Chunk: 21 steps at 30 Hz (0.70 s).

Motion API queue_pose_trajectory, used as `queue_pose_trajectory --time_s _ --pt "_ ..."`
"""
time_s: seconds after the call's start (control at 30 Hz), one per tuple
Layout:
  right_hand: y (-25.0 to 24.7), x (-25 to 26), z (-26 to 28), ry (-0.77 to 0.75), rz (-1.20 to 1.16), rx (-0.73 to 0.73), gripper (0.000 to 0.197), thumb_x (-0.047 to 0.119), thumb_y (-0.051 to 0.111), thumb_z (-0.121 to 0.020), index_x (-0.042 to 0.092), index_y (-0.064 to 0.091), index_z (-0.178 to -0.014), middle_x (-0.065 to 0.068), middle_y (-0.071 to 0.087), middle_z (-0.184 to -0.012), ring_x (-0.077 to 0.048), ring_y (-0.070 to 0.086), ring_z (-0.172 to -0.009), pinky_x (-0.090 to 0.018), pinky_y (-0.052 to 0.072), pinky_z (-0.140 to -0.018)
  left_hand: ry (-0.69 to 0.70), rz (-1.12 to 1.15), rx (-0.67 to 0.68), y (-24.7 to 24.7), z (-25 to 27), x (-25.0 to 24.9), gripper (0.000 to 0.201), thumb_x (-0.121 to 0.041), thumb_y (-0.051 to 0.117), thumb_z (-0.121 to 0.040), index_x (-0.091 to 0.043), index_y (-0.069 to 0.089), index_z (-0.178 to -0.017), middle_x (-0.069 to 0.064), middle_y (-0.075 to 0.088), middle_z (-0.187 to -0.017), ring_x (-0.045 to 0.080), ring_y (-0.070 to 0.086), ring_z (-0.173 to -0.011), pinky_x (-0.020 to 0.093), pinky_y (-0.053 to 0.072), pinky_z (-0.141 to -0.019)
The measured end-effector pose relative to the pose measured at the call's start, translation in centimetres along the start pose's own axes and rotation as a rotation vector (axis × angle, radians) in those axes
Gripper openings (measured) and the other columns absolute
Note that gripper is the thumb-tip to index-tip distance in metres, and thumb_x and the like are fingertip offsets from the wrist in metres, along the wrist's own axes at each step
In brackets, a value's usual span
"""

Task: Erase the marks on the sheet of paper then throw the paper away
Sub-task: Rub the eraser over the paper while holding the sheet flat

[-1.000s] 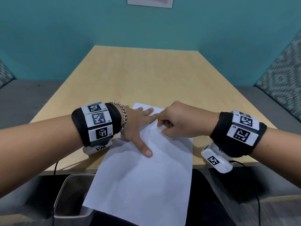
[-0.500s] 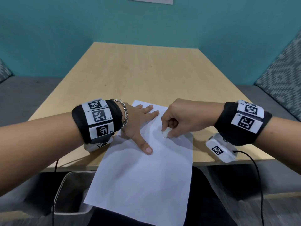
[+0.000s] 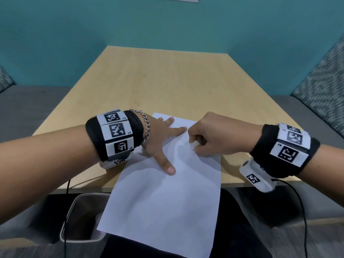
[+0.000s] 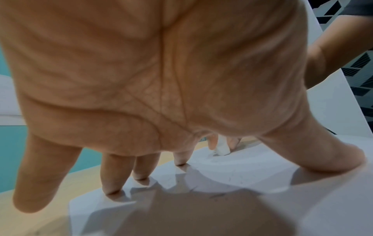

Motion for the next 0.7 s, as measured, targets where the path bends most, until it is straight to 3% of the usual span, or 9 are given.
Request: queue_pose_trajectory --time_s 0.1,0.27,0.43,0.57,0.6,0.7 --pt "0.6 1.6 0.8 -0.062 -0.058 0.092 0.014 0.029 0.078 -0.088 0.034 0.065 -0.086 0.013 0.067 -0.068 -0.005 0.062 -0.067 -0.022 0.051 -0.060 0.002 -0.009 -0.002 0.1 -0.3 0.1 0.149 -0.101 0.068 -0.047 -0.058 -0.026 -0.155 0.001 -0.023 -0.174 0.034 0.001 -0.163 0.069 0.019 -0.123" --pt "-0.1 0.0 0.2 0.024 0.029 -0.013 0.004 0.022 0.072 -0.082 0.023 0.069 -0.083 0.007 0.065 -0.064 -0.010 0.059 -0.061 -0.041 0.057 -0.062 -0.005 -0.028 -0.001 -0.1 0.0 -0.1 0.146 -0.098 0.068 -0.054 -0.055 -0.027 -0.156 0.002 -0.024 -0.174 0.033 -0.002 -0.163 0.068 0.017 -0.124" --pt "0.6 2.1 1.2 -0.060 -0.025 0.097 0.010 0.028 0.077 -0.087 0.025 0.074 -0.096 0.011 0.068 -0.070 -0.010 0.063 -0.068 -0.024 0.052 -0.058 0.008 -0.005 -0.005 0.2 -0.1 0.1 0.148 -0.100 0.068 -0.050 -0.056 -0.026 -0.156 0.000 -0.025 -0.174 0.032 -0.003 -0.163 0.069 0.017 -0.123" --pt "-0.4 -0.1 0.4 0.032 0.028 0.016 0.006 0.025 0.074 -0.084 0.023 0.074 -0.089 0.008 0.067 -0.068 -0.010 0.061 -0.064 -0.041 0.058 -0.064 -0.003 0.000 0.010 0.1 0.2 0.0 0.146 -0.098 0.069 -0.055 -0.054 -0.028 -0.156 -0.001 -0.027 -0.173 0.030 -0.006 -0.163 0.068 0.016 -0.125" --pt "-0.4 0.0 0.4 0.033 0.037 0.009 0.005 0.025 0.073 -0.084 0.023 0.073 -0.088 0.008 0.067 -0.068 -0.009 0.060 -0.064 -0.041 0.058 -0.063 -0.002 0.002 0.009 0.0 0.2 0.1 0.147 -0.098 0.069 -0.054 -0.054 -0.028 -0.156 -0.001 -0.027 -0.173 0.031 -0.006 -0.163 0.068 0.015 -0.124" --pt "0.3 1.9 0.8 -0.037 0.013 0.099 0.009 0.027 0.075 -0.086 0.025 0.074 -0.095 0.009 0.069 -0.071 -0.012 0.062 -0.069 -0.026 0.052 -0.059 -0.004 0.000 -0.002 0.0 0.3 0.1 0.152 -0.097 0.069 -0.055 -0.045 -0.029 -0.159 -0.002 -0.025 -0.174 0.031 -0.004 -0.163 0.068 0.016 -0.125"
Point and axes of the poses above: each hand's wrist, its own z-axis away from the middle knuckle, its own y-axis out of the palm, x = y × z, the point moved 7 cm from there along -z, towards the middle knuckle
